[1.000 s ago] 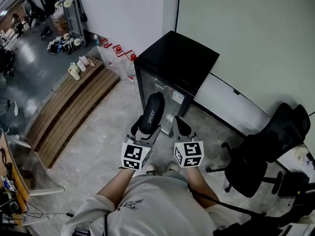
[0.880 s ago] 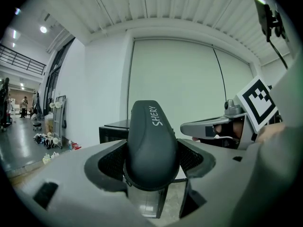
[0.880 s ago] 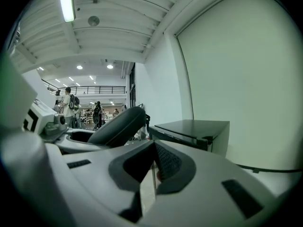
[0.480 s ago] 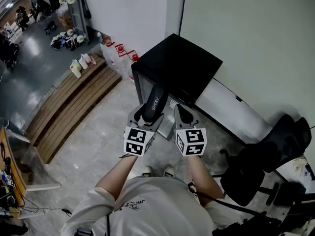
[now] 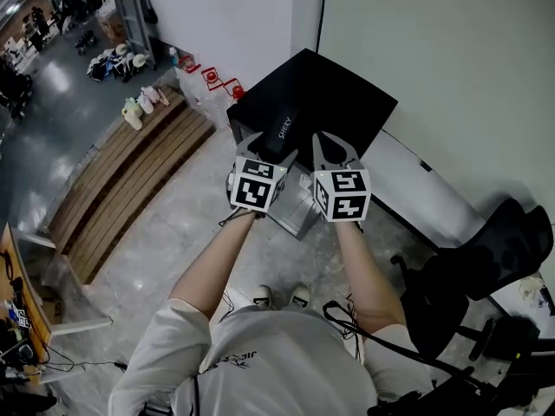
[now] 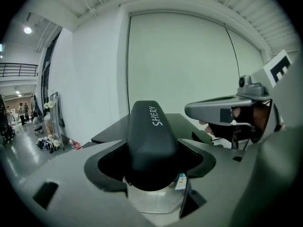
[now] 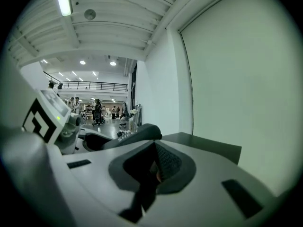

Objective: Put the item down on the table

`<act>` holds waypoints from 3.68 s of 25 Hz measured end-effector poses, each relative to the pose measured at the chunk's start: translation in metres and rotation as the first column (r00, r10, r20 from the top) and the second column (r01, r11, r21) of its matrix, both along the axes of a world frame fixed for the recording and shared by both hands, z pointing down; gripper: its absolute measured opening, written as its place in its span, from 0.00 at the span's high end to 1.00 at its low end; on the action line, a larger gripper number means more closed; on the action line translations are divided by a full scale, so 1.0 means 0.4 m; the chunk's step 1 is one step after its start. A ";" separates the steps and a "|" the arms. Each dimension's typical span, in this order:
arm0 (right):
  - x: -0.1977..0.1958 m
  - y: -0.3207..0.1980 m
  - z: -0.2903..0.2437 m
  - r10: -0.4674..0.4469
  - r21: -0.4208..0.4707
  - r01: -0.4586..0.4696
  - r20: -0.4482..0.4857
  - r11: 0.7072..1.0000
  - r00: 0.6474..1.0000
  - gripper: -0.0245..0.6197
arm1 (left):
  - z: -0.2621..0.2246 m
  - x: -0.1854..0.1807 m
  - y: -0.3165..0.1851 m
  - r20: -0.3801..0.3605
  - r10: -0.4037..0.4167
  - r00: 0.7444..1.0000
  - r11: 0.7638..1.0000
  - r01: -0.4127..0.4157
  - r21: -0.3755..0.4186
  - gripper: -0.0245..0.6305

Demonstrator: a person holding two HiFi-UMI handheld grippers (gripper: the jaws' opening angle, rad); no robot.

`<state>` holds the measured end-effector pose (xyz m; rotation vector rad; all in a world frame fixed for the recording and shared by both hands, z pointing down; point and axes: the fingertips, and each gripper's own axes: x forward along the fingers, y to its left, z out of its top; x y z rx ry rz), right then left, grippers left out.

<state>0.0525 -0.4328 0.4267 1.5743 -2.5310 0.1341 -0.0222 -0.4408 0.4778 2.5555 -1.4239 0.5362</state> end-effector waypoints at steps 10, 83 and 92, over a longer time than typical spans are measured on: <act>0.004 -0.034 -0.029 -0.005 0.022 0.004 0.011 1.000 1.000 0.96 | 0.062 0.022 -0.097 0.146 0.070 0.987 0.990 -0.051 -0.129 0.45; -0.033 0.453 0.138 0.026 -0.060 -0.020 0.096 0.998 0.995 0.96 | 0.017 -0.071 0.459 -0.115 -0.128 0.985 0.976 0.146 0.160 0.95; -0.039 0.462 0.161 0.018 -0.088 -0.011 0.081 0.996 0.997 0.96 | 0.044 -0.051 0.465 -0.108 -0.106 0.988 0.983 0.121 0.135 0.95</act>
